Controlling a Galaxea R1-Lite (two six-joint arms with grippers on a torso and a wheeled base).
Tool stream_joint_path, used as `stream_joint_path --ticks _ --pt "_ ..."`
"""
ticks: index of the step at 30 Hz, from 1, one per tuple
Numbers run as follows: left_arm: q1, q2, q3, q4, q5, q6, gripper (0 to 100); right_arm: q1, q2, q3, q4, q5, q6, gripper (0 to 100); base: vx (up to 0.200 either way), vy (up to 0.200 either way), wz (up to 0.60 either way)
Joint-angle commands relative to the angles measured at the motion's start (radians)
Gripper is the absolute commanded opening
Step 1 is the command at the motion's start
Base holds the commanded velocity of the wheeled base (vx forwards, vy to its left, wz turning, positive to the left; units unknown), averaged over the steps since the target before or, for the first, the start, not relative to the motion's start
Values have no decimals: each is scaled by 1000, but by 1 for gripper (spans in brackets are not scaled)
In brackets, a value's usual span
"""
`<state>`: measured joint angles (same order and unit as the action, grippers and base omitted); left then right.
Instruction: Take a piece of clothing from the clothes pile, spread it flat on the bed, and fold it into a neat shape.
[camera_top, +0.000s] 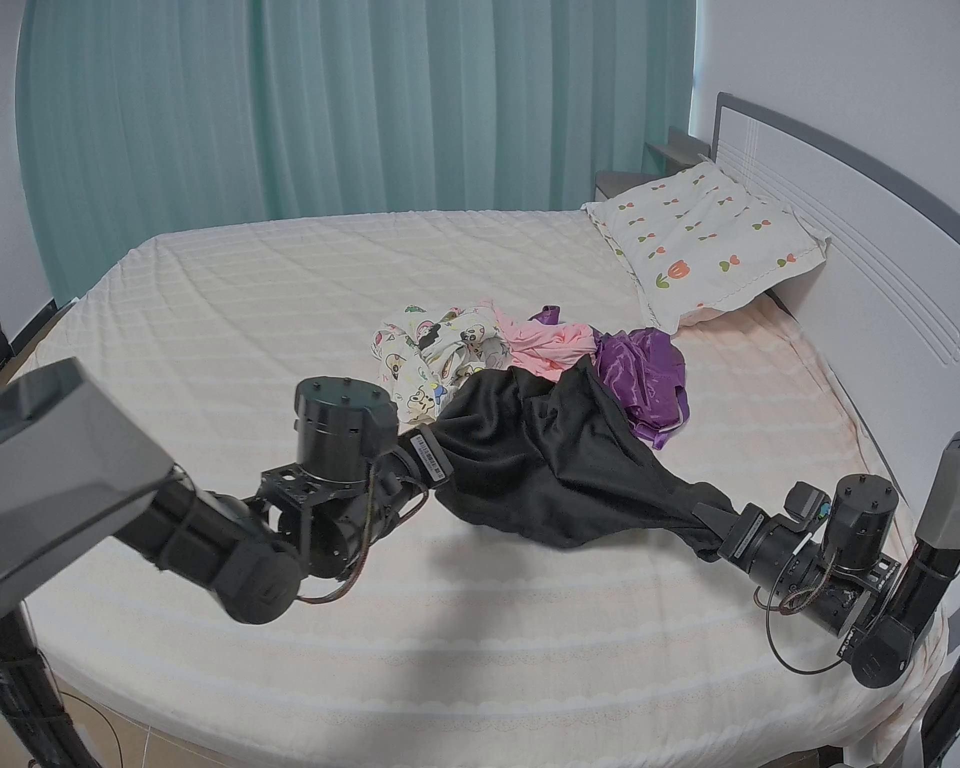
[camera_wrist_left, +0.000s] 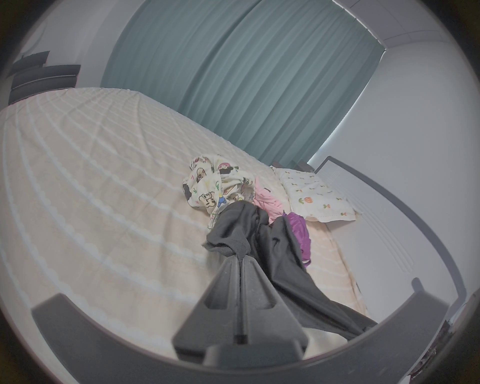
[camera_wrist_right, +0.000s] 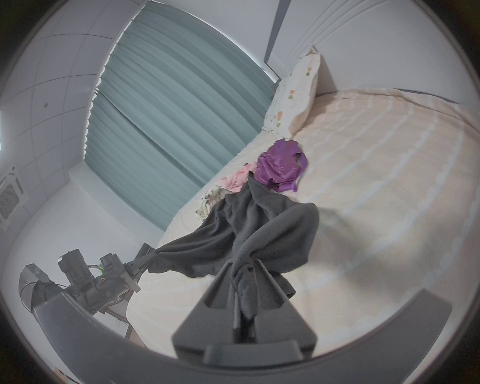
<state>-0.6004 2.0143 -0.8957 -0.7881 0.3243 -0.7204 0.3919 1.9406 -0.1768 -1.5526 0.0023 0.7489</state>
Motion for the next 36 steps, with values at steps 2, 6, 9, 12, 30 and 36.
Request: stream_joint_path --ticks 2,6,9,12,30,36 --pt "-39 -308 149 -2 2 1 0 156 -111 -90 -14 -8 -22 0 0 0 0" --pt "-48 -424 138 12 6 47 0 189 -201 -250 -8 -7 -86 0 0 0 0" --pt "-44 -493 123 3 7 127 0 197 -259 -385 54 -4 -97 0 0 0 0" --pt "-36 -546 115 -8 25 154 0 173 -321 -497 120 -7 -103 0 0 0 0" --pt "-15 -634 380 -14 16 -48 0 165 -177 -314 135 44 -72 0 0 0 0" --pt "-32 -588 446 -28 -30 -80 0 180 -85 -265 37 36 -71 0 0 0 0"
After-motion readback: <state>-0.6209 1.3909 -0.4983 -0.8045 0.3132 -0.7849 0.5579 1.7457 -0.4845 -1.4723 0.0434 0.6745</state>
